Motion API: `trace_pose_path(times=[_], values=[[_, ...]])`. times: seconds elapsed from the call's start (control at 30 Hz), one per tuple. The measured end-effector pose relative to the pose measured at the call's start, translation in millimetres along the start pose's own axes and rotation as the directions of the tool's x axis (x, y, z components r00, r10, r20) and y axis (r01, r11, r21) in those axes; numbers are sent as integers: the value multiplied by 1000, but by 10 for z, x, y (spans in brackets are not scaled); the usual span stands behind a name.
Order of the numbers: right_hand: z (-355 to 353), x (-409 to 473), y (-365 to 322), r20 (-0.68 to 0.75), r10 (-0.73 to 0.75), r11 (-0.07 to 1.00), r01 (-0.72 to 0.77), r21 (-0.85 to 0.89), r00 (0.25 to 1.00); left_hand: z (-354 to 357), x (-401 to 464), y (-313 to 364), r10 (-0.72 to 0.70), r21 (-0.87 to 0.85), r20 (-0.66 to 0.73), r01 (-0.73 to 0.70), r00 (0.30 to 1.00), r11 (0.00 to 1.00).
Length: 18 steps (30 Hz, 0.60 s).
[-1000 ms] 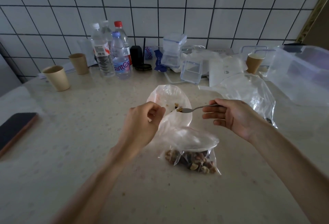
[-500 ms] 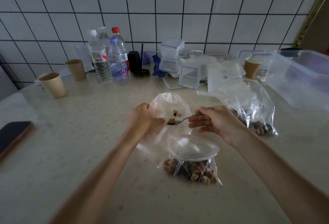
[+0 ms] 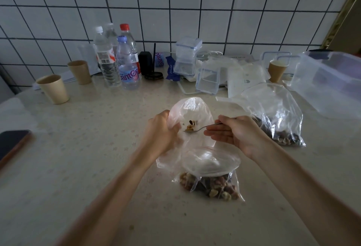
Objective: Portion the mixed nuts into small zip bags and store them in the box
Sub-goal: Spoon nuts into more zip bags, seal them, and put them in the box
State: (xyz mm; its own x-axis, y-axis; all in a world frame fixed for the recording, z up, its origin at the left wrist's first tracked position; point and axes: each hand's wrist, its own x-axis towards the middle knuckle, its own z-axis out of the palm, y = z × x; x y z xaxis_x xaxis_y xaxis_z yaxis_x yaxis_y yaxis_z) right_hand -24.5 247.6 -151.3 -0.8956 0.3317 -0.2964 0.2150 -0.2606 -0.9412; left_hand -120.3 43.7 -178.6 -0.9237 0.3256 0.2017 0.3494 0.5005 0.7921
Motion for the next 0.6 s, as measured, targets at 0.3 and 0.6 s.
trace_pose_path(times=[0.3, 0.6], values=[[21, 42, 41, -129, -49, 999, 50, 7, 990, 20, 14, -95, -15, -13, -33, 15, 999, 1000], [74, 76, 23, -151, -74, 995, 64, -70, 986, 63, -15, -45, -75, -119, -49, 68, 996, 991]])
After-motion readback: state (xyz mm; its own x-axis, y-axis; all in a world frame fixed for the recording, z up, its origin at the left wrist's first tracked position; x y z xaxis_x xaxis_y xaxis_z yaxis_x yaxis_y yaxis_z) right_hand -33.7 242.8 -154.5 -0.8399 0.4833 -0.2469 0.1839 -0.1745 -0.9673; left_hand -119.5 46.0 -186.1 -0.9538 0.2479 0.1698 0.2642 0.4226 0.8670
